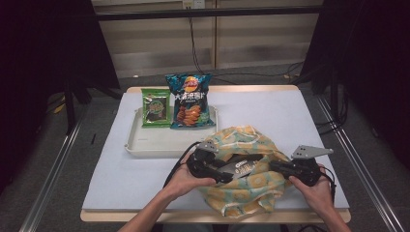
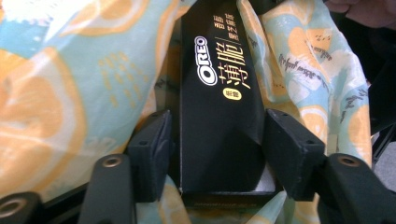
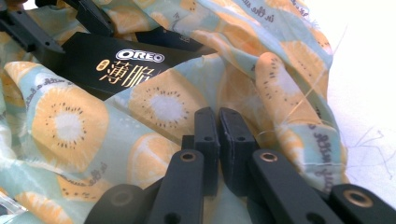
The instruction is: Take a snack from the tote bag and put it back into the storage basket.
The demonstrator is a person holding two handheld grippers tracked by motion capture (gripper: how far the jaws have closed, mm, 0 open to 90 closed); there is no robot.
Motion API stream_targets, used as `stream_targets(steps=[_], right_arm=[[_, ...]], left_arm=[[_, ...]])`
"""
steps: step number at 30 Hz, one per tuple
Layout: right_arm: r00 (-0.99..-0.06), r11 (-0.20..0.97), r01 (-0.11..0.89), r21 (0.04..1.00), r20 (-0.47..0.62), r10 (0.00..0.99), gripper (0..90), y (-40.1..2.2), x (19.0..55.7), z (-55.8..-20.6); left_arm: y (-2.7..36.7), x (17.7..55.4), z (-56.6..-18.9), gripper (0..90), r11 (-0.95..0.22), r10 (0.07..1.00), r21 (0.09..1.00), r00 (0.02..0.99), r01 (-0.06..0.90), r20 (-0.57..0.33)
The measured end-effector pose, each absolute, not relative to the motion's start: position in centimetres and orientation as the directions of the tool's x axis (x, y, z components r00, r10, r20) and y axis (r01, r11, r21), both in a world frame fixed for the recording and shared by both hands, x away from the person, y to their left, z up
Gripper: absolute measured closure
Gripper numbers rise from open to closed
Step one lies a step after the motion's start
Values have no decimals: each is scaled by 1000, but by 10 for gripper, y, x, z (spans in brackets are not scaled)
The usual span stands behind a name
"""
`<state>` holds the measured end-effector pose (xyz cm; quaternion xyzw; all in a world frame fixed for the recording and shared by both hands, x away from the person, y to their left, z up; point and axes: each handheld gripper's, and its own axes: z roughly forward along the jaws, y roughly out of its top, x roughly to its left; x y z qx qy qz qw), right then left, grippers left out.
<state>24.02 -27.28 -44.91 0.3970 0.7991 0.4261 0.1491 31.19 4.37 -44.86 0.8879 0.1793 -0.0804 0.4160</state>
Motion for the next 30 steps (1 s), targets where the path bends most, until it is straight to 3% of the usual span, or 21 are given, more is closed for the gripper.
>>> stream_targets(steps=[10,15,18,21,23,30], right_arm=[[-642,318,502,804,100,761,858,-273,240,-448],[-641,316,500,807,99,761,856,-273,239,-447],[-641,316,499,807,99,761,854,-273,239,-448],[-642,315,497,809,99,760,853,-273,238,-447],[-643,315,493,811,96,760,853,-274,238,-447],[-643,313,492,812,97,759,850,-274,238,-447]], left_arm=[[34,309,-453,306,-599,229,696,918,395,-323],[27,306,-451,262,-646,246,670,931,365,-270],[19,299,-457,270,-705,242,642,953,303,-184],[18,299,-459,274,-691,249,648,947,320,-203],[23,304,-457,325,-675,261,651,937,348,-231],[25,300,-453,375,-678,252,674,954,292,-159]])
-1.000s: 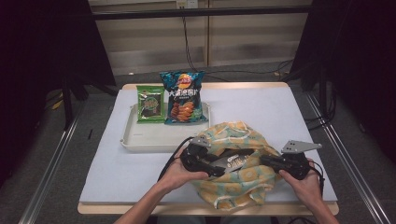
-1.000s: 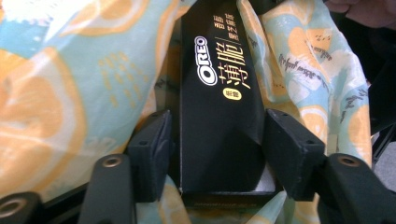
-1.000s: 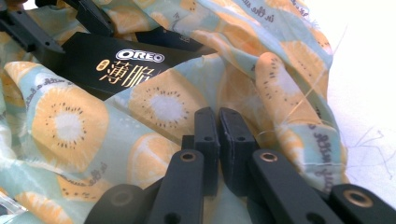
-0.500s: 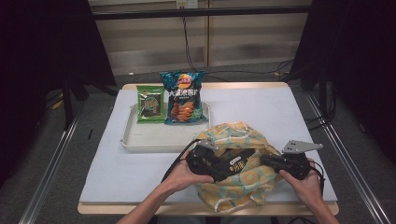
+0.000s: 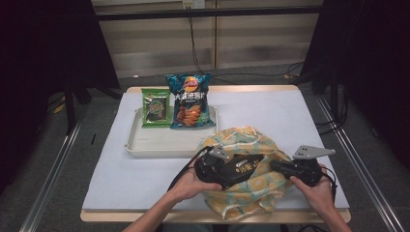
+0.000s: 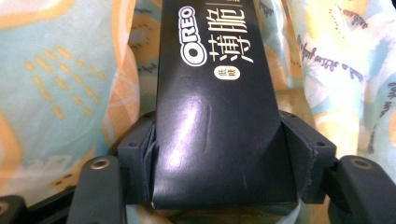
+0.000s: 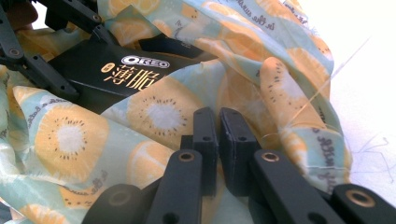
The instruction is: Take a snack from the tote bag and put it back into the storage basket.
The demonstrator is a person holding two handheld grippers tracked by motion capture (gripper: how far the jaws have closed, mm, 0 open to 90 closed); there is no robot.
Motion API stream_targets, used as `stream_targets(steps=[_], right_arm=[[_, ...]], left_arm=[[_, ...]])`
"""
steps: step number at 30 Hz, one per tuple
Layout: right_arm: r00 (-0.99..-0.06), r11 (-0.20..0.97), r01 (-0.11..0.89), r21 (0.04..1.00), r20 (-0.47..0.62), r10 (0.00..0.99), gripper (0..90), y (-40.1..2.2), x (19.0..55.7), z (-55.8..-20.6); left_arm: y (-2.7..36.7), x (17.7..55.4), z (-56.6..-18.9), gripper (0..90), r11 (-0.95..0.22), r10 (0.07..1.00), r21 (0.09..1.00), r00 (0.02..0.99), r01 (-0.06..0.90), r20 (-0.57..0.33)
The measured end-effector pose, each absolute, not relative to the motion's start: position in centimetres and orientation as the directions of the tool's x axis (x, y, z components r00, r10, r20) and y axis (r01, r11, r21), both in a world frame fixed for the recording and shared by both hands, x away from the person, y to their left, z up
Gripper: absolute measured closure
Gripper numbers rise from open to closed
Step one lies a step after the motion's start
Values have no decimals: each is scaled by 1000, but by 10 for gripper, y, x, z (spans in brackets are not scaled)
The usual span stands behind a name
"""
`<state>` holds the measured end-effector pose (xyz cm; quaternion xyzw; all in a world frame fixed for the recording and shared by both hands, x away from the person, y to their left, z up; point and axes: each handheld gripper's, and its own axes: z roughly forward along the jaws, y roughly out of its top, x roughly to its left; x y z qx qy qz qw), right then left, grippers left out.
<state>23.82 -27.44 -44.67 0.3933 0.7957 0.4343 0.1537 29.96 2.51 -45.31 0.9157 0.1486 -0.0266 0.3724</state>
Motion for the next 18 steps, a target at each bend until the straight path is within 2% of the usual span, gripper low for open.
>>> stream_targets(steps=[4,9,18], right_arm=[[-642,313,490,814,94,761,848,-275,238,-447],[-643,310,492,814,99,760,845,-275,238,-446],[-642,296,491,819,111,759,806,-276,237,-445]], left_arm=[[26,295,-448,377,-714,236,658,967,242,-99],[29,289,-449,378,-696,235,690,971,199,-43],[38,293,-444,381,-684,226,693,969,229,-98]])
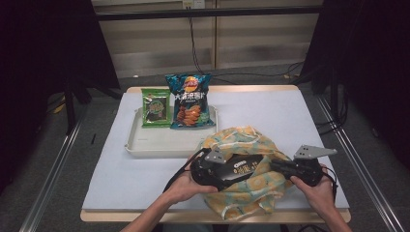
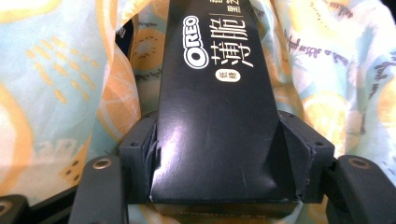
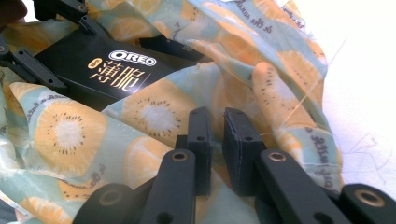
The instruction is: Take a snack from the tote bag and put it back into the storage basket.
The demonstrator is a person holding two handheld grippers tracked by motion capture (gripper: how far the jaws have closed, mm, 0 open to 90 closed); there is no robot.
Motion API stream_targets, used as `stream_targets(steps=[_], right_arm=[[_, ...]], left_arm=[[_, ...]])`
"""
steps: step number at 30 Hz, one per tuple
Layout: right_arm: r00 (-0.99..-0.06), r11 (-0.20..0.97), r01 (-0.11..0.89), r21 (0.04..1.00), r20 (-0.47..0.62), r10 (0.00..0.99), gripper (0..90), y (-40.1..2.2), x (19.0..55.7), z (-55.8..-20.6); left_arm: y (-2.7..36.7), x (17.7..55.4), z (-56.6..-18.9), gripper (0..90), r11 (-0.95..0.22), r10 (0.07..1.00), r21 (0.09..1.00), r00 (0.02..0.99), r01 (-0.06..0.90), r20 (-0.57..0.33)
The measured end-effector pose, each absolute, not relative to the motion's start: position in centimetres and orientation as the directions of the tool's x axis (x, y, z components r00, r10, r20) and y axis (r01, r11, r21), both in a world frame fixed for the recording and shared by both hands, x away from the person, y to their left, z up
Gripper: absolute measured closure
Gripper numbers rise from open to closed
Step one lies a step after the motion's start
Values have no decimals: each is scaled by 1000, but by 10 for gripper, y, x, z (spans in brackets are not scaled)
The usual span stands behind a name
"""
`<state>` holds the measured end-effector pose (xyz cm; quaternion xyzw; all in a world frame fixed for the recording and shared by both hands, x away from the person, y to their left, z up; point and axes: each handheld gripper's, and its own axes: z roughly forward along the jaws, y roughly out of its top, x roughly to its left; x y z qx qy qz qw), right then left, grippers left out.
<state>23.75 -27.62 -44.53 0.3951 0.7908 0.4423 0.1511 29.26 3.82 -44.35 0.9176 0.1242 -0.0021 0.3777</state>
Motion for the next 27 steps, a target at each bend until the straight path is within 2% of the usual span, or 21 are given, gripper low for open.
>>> stream_targets(steps=[4,7,8,15,27], right_arm=[[-645,293,487,823,112,756,798,-277,237,-445],[-647,295,485,823,111,755,826,-278,238,-445],[-643,292,489,822,113,758,835,-278,237,-444],[-627,287,488,824,103,772,863,-280,237,-442],[-623,294,496,817,99,776,881,-280,238,-443]], left_arm=[[42,290,-440,382,-658,246,709,962,255,-117],[49,290,-434,383,-671,248,699,963,247,-102],[49,290,-435,383,-640,248,724,961,255,-120],[62,290,-424,384,-594,258,756,955,276,-146],[66,286,-409,385,-551,274,787,951,278,-144]])
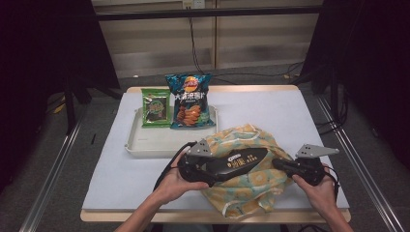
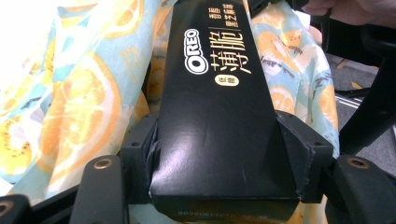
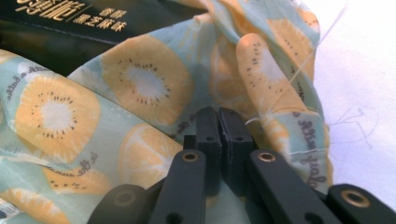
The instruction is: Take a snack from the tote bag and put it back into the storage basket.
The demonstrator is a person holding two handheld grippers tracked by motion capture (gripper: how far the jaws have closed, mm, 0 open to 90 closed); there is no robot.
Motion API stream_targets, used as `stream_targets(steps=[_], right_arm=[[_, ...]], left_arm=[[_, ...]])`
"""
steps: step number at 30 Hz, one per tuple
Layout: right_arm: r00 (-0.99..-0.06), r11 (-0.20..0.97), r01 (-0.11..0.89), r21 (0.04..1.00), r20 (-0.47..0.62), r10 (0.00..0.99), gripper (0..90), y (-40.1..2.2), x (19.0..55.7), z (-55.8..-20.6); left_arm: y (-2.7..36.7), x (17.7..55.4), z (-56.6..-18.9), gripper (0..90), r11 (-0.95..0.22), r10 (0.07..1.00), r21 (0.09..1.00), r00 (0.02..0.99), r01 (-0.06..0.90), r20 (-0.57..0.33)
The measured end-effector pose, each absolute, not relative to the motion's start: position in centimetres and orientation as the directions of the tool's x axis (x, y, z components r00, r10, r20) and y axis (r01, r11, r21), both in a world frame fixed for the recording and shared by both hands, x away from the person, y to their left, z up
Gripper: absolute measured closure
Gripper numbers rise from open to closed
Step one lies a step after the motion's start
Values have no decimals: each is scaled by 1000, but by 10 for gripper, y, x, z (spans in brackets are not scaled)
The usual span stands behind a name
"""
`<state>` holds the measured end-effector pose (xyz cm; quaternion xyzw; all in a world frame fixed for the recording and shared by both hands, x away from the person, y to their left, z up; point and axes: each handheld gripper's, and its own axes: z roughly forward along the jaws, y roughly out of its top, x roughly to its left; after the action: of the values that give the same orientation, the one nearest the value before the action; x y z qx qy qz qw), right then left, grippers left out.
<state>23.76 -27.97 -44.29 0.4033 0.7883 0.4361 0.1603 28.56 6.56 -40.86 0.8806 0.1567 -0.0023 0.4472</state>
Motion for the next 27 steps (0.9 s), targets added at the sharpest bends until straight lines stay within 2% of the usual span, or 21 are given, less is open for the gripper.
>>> stream_targets(steps=[6,20,22,27], right_arm=[[-624,298,500,814,99,775,899,-279,238,-443],[-633,308,495,812,95,768,897,-279,238,-444],[-632,298,494,817,101,769,885,-278,237,-442],[-642,278,471,837,110,759,811,-280,234,-437]], left_arm=[[66,289,-400,385,-519,275,806,948,285,-158],[78,279,-380,385,-463,256,855,959,234,-124],[80,279,-379,385,-442,254,864,957,242,-138],[85,273,-373,385,-439,251,874,963,207,-102]])
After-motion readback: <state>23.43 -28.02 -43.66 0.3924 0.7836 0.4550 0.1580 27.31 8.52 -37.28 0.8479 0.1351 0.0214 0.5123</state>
